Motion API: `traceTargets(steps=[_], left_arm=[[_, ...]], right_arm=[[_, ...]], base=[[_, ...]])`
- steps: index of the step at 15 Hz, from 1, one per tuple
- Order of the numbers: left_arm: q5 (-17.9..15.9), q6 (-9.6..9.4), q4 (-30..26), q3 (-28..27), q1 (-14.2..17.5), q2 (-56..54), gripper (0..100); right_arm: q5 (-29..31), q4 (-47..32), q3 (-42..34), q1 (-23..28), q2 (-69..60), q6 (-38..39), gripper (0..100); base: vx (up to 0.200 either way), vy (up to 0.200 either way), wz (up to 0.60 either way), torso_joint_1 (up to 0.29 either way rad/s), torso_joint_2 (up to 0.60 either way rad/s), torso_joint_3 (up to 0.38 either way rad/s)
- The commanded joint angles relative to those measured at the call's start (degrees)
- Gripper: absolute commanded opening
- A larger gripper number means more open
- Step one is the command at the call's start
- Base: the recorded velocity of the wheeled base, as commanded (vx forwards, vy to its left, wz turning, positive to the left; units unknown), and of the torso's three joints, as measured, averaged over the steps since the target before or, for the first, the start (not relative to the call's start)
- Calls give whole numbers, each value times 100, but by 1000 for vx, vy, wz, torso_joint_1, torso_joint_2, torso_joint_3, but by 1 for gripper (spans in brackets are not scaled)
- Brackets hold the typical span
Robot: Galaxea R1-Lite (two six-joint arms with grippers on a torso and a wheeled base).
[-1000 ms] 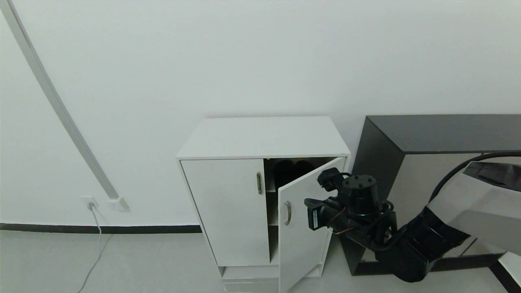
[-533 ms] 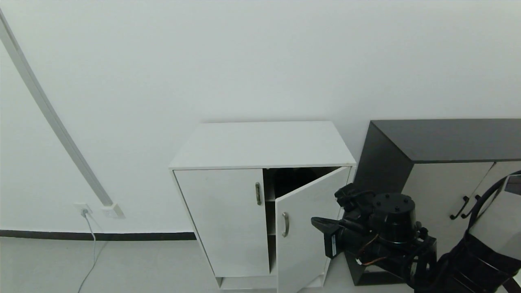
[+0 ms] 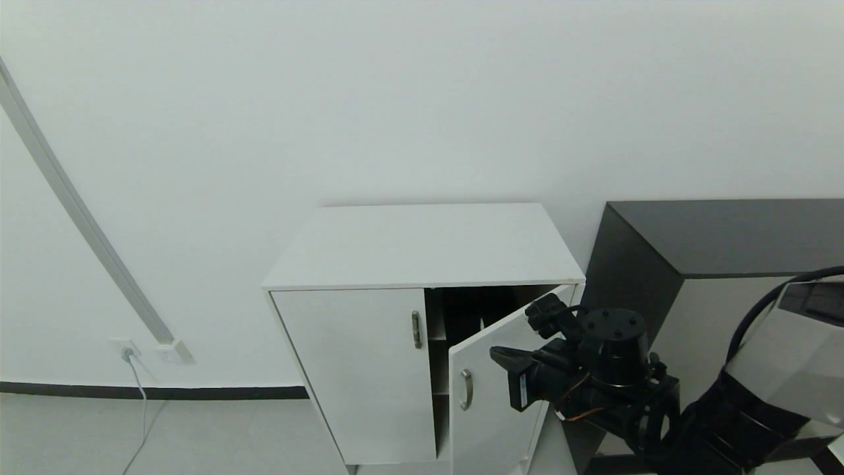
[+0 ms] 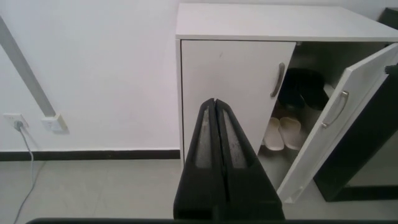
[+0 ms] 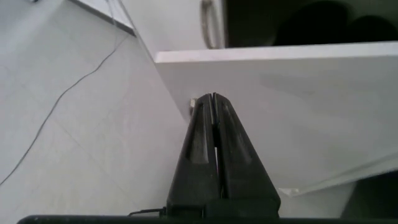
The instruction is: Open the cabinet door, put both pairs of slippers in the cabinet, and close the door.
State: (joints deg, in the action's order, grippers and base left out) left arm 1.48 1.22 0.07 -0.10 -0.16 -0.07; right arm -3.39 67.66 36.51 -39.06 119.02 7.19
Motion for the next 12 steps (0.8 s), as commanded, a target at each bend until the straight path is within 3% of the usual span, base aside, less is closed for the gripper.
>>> traceTargets(steps=[1, 12], left_arm=[[2, 1, 1, 1, -2, 7, 0], [2, 1, 1, 1, -2, 7, 0]], right_arm=[[5, -16, 357, 21, 421, 1, 0], [31, -745, 1719, 294, 1115, 1, 0]], base=[[0, 0, 0, 0, 0, 0], [0, 0, 0, 0, 0, 0]])
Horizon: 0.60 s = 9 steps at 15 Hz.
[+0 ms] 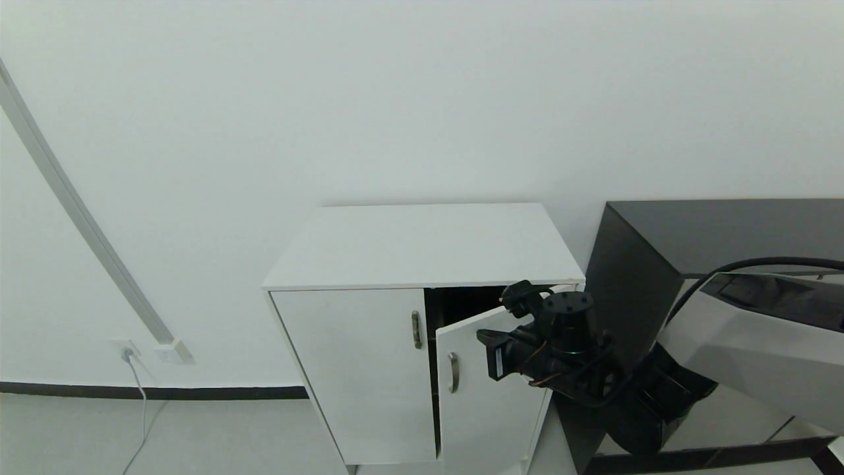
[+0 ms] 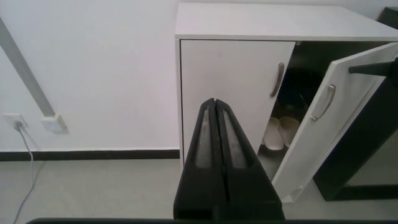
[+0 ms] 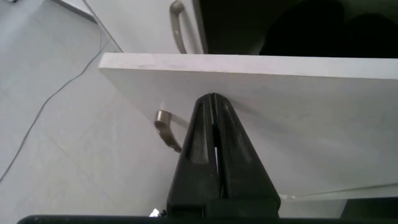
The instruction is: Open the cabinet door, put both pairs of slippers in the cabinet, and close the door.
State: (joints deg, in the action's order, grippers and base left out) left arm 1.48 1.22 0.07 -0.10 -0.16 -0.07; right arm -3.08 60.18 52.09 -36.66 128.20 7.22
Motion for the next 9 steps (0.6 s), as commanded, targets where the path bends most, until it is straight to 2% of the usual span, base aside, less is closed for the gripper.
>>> traceTargets(steps=[1, 9], left_arm=[[2, 1, 1, 1, -2, 7, 0], [2, 1, 1, 1, -2, 7, 0]], right_arm=[[1, -24, 275, 97, 276, -1, 0], [1, -367, 873, 212, 549, -1, 0]], base=[[0, 0, 0, 0, 0, 0], [0, 0, 0, 0, 0, 0]])
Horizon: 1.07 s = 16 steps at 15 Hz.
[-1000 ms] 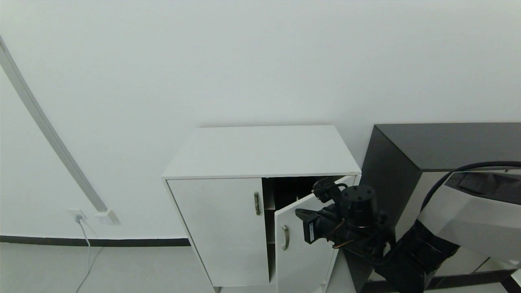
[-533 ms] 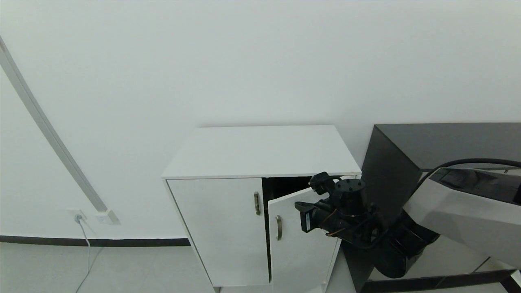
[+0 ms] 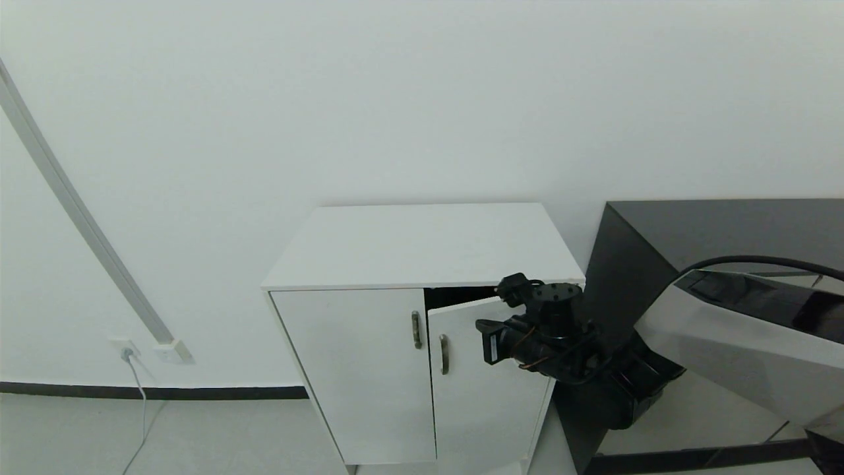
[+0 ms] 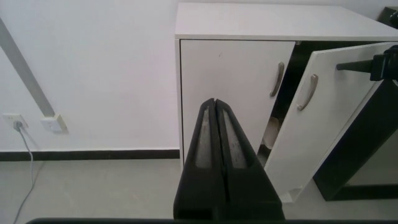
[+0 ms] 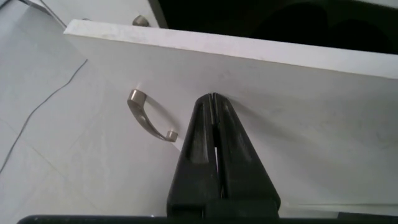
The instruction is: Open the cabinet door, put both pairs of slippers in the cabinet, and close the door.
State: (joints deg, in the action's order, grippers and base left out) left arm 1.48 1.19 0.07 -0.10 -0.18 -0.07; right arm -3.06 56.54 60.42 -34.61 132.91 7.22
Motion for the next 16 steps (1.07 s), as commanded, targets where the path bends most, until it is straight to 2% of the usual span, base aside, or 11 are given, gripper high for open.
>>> traceTargets(steps=[1, 16], left_arm=[[2, 4, 1, 1, 1, 7, 0], [2, 4, 1, 1, 1, 7, 0]], right_arm=[[-2, -3, 49, 24, 86, -1, 0], [-2, -214, 638, 165, 332, -1, 0]], base=[[0, 0, 0, 0, 0, 0], [0, 0, 0, 0, 0, 0]])
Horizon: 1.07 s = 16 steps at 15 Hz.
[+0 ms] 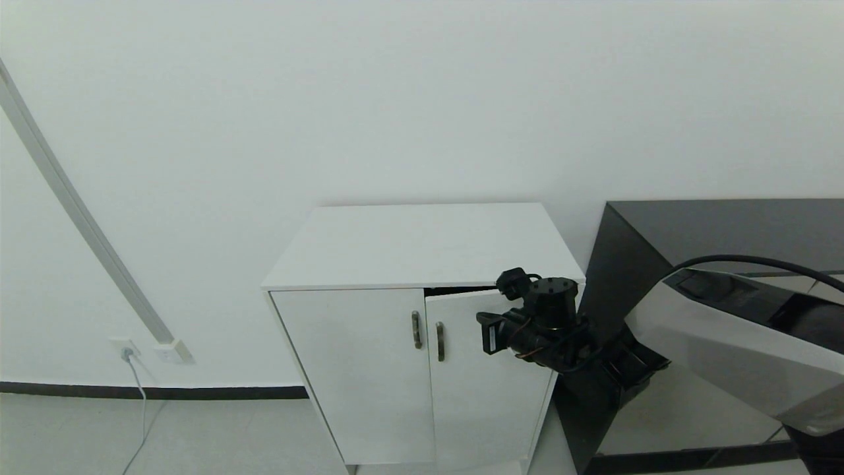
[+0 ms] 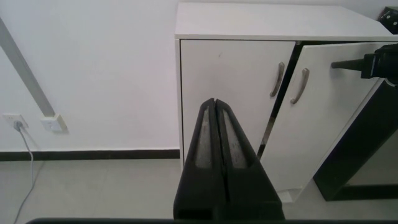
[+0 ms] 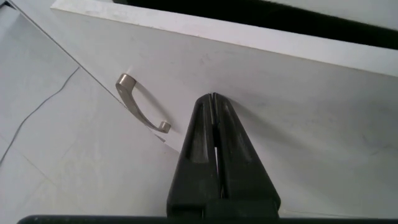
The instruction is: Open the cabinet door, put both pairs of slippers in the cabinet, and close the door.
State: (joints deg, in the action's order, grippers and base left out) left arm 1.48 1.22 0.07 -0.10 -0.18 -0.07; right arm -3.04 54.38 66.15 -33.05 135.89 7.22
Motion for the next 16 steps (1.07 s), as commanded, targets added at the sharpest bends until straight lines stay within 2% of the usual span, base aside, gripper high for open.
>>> traceTargets(steps=[1, 16], left_arm=[[2, 1, 1, 1, 1, 7, 0], [2, 1, 1, 1, 1, 7, 0]], right_arm=[[-4, -42, 118, 9, 34, -1, 0], [5, -358, 522, 79, 113, -19, 0]], base=[[0, 0, 0, 0, 0, 0], [0, 0, 0, 0, 0, 0]])
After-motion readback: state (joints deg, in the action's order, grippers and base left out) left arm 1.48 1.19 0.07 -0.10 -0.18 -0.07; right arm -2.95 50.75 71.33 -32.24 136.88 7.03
